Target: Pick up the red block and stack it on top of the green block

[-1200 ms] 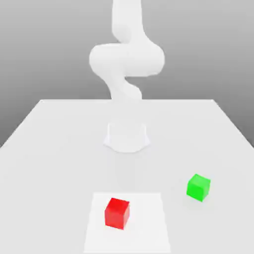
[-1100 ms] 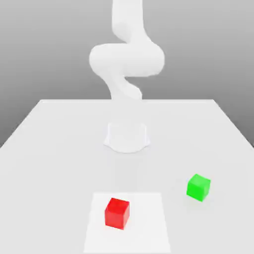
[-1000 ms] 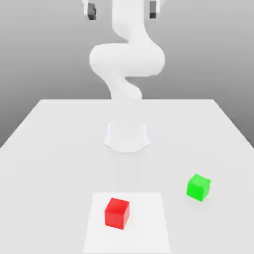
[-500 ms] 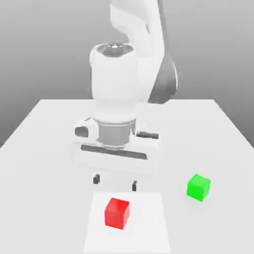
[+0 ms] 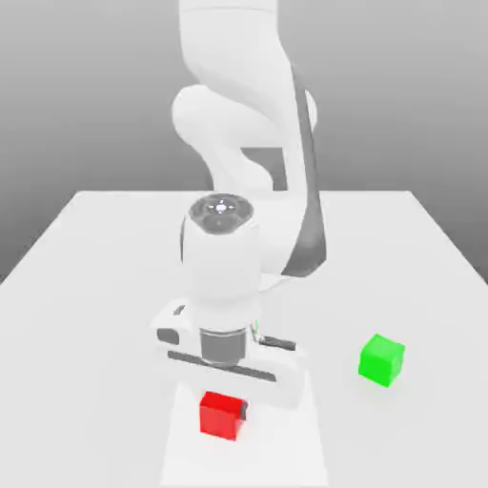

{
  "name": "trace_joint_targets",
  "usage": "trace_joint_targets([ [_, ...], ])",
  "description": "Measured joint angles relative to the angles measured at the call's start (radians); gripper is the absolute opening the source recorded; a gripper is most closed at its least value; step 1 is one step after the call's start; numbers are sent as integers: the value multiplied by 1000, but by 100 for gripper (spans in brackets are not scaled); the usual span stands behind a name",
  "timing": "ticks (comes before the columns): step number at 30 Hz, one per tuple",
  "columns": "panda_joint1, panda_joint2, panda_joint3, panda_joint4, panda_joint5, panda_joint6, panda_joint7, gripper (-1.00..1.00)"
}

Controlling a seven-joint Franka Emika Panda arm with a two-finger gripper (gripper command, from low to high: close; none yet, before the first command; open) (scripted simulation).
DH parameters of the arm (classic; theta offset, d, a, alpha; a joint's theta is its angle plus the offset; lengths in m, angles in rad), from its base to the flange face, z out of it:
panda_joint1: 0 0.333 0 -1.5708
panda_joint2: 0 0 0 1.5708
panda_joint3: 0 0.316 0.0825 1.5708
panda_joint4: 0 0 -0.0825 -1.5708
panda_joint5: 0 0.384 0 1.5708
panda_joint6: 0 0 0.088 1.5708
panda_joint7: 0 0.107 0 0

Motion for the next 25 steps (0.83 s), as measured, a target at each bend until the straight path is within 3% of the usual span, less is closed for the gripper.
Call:
trace_joint_targets([
  [4,4,-137,11,-22,12,-115,-13,-100],
  [14,425,-382,239,-153,122,-225,-302,-100],
  [21,435,-194,256,-158,-23,-37,-221,-100],
  [22,437,-163,245,-157,-54,-9,-200,100],
  [25,437,-163,245,-157,-54,-9,-200,100],
])
